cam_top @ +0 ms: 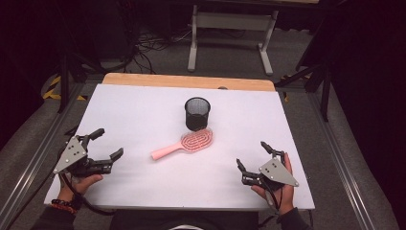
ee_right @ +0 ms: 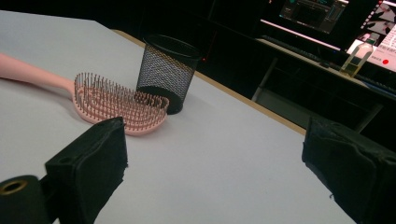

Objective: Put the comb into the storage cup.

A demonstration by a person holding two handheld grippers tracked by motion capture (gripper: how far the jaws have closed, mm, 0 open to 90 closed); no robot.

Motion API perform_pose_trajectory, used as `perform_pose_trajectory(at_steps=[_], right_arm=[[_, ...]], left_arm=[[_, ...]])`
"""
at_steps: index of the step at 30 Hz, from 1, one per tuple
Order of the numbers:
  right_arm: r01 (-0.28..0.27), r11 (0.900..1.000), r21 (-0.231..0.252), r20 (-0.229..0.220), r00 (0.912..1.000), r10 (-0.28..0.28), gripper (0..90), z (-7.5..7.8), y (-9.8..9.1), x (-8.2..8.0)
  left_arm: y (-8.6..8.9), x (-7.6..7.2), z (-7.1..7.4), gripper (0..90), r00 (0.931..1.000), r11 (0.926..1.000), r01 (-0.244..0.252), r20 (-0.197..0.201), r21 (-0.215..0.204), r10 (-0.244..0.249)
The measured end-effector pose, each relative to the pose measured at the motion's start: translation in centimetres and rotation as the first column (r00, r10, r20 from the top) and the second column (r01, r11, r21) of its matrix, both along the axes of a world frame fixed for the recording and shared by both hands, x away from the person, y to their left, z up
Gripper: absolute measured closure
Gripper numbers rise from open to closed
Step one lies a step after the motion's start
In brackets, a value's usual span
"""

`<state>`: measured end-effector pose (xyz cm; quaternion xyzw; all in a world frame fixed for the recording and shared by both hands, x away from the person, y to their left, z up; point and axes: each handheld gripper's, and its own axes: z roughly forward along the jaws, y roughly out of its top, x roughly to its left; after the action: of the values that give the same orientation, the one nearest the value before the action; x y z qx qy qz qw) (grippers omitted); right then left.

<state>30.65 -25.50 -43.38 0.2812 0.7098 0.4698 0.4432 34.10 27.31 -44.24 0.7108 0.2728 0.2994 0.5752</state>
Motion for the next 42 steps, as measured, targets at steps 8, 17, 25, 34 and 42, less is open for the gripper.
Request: perform_pose_trajectory(at_steps=[8,17,25,34,42], right_arm=[[0.008,0.9999,-0.014,0.008,0.9999,-0.008,7.3,0.0,0.1,0.1],[0.005,0.9987,-0.050,-0.019,0.9998,-0.006,7.3,-0.6,0.3,0.4],[0.001,0.9985,-0.055,-0.032,0.9995,-0.003,7.3,-0.8,0.3,0.7],[0.002,0.9987,-0.051,-0.046,0.9989,-0.004,7.3,-1.0,0.1,0.9],[0.002,0.9989,-0.047,-0.047,0.9989,-0.005,7.3,-0.9,-0.1,0.8]], left_arm=[[-1.0,-0.4,-1.4,7.3,0.9971,0.9929,0.057,-0.056,0.104,-0.052],[-0.7,-0.5,-1.5,10.4,0.9939,0.9898,0.069,-0.094,0.125,-0.057],[-0.4,0.0,-0.6,9.6,0.9907,0.9788,0.035,-0.136,0.202,-0.007],[0.3,0.5,-0.3,11.1,0.9867,0.9709,0.039,-0.163,0.236,0.000],[0.1,0.3,0.1,11.2,0.9877,0.9680,0.052,-0.156,0.246,-0.013]])
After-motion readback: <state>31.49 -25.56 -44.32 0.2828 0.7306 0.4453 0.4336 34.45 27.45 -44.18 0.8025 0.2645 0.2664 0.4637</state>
